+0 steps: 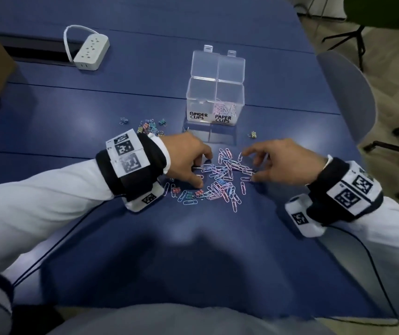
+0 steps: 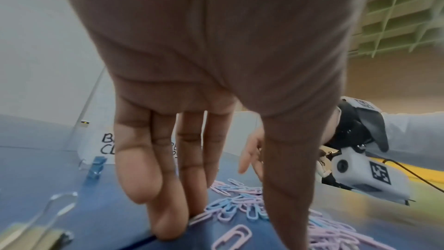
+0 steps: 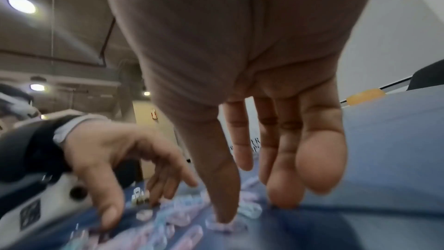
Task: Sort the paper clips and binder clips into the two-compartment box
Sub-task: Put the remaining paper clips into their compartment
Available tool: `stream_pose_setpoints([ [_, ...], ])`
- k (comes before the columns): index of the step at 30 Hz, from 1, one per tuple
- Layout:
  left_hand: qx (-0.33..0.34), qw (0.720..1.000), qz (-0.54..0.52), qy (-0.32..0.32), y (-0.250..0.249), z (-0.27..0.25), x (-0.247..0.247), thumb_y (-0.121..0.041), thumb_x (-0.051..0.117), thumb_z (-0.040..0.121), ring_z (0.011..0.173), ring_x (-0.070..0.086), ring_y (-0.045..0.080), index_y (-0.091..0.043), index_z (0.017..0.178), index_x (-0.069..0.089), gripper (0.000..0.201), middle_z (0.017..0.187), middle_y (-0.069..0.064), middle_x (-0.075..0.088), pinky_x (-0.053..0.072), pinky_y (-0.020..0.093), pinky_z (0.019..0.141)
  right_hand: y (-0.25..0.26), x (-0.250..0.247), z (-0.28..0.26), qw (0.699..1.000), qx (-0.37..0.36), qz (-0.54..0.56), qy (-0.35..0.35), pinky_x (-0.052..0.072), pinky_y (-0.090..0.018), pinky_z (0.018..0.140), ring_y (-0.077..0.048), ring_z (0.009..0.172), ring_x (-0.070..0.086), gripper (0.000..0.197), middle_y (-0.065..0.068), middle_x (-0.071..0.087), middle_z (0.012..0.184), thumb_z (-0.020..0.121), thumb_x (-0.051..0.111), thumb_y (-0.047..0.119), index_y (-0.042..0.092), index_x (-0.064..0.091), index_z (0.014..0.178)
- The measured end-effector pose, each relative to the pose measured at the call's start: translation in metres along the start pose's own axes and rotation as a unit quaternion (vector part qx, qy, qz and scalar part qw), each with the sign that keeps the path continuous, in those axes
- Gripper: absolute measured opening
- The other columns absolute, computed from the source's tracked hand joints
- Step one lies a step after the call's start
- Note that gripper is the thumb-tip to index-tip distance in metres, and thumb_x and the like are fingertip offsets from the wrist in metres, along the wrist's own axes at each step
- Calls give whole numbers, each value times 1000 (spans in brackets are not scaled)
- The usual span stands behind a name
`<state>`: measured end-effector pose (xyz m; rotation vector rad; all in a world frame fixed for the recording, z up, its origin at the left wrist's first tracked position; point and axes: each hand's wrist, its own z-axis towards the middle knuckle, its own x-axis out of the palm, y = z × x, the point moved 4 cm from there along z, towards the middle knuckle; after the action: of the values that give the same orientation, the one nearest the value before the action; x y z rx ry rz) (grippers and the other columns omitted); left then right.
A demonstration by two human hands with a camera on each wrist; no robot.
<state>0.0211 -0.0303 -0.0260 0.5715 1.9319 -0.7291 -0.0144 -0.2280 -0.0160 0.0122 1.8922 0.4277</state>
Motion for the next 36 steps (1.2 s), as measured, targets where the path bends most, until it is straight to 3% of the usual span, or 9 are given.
stream_pose_setpoints([
  [3,18,1000,20,3,-11,4,0,-55,73,70,81,51,11,-21,128,55,69,107,-3,64,43,22,74,-2,10,-2,1000,14,-25,10,37,-16,73,-13,80,59,52,3,68,95,77,73,26,24,57,127],
  [10,41,999,31,-8,-23,1,7,-65,69,67,93,56,19,-18,122,58,74,108,4,57,50,33,84,31,16,8,997,-62,-39,19,41,-26,85,-21,95,58,48,-5,61,107,81,69,27,23,57,128],
  [14,19,1000,17,-17,-22,-4,14,-65,72,63,98,54,20,-18,125,52,79,111,2,52,47,30,82,28,15,5,996,-61,-27,51,43,-25,84,-14,89,54,89,0,54,109,60,80,57,28,45,136],
  [16,16,999,18,-26,-25,0,14,-59,74,66,99,55,21,-18,124,51,75,113,3,54,45,30,81,30,18,3,996,-62,-35,58,41,-25,81,-14,91,49,96,1,48,105,52,82,60,31,43,136],
  [19,11,999,12,-39,-24,8,7,-50,73,72,93,58,22,-19,112,58,53,102,1,61,49,33,80,36,22,9,994,-88,-51,35,33,-22,75,-12,85,42,84,5,41,96,57,80,59,32,48,130],
  [23,-7,999,-12,-47,-14,10,3,-42,71,77,84,59,17,-21,104,64,35,92,-3,66,51,31,77,36,18,23,993,-89,-79,5,45,-35,77,-22,85,54,53,0,51,84,72,74,50,20,64,114],
  [25,-8,998,-13,-53,-9,8,4,-43,71,77,81,55,14,-21,105,65,36,92,-4,65,51,30,77,33,14,24,993,-85,-78,-3,46,-36,79,-23,88,57,47,-2,58,88,75,72,47,19,65,112],
  [29,-14,997,-17,-77,0,1,2,-51,72,73,82,56,13,-22,105,66,43,93,-5,62,53,34,78,29,13,18,994,-92,-53,-2,46,-32,83,-20,88,56,59,-4,62,97,72,74,51,25,61,124],
  [36,-16,998,9,-63,-8,7,-2,-58,71,71,77,51,12,-22,114,61,57,101,-3,65,53,33,79,34,14,25,992,-108,-57,-23,50,-36,82,-25,89,63,22,-8,70,93,82,69,25,18,74,102],
])
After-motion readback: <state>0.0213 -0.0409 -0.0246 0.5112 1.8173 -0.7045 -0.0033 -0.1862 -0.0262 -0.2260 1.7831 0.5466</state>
